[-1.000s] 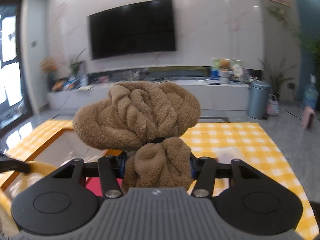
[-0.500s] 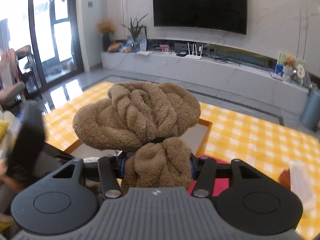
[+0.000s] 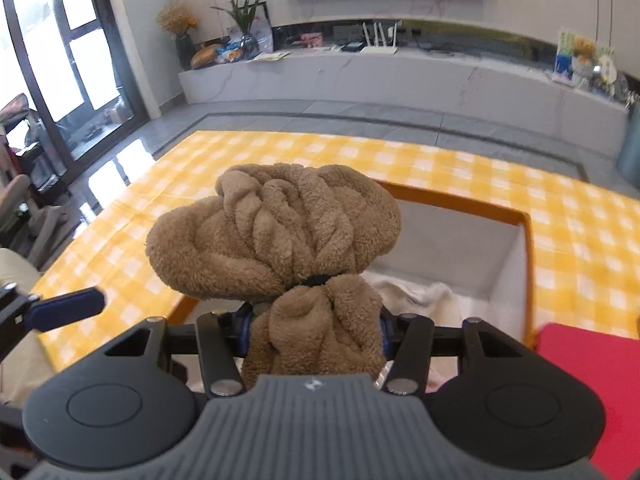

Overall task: Organize soft objects
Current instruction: 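Lower the cloth into the box and open the left gripper while the right drops the doll in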

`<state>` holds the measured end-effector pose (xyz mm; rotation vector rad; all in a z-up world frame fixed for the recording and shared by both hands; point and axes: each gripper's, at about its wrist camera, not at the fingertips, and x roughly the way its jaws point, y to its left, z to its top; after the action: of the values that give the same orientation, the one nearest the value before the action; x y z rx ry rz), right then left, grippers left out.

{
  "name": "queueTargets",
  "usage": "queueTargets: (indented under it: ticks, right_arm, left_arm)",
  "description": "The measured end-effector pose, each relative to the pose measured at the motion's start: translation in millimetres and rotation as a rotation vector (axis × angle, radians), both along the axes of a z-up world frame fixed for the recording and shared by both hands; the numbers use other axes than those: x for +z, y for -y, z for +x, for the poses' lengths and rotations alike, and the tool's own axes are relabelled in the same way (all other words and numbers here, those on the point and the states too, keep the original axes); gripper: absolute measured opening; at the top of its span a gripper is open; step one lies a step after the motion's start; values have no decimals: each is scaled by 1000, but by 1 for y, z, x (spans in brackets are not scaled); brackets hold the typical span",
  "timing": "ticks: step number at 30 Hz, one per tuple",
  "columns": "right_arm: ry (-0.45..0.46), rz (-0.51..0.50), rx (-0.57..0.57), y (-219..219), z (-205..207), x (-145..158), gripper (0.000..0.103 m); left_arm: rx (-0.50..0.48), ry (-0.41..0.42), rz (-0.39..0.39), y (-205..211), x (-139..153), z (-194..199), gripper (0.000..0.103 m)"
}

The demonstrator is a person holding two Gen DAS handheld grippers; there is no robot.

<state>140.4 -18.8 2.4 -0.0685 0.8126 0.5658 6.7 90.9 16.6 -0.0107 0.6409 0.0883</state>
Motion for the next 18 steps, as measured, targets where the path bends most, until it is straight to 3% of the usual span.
queueTargets:
  ticks: [9,12,15,17,18]
  right_arm:
    - [-67,-76,-61,-43,13,-28,54]
    - [-96,-68,-73,-47,20,-33,58]
    - [-77,-55,-90,-43,16,-24,67]
    - [-25,-17,-59,-40,9,-8,88]
    - [7,-7,-37,-39,6,1,90]
  left_arm:
    - [42,-28,-42,-6,0,0,95]
    - [35,-26,-29,-2,2,-2,95]
    - [44,-10,-3,-1,1,2,95]
    - [47,3,10,-1,2,4,95]
    - [51,13,10,0,4,4,95]
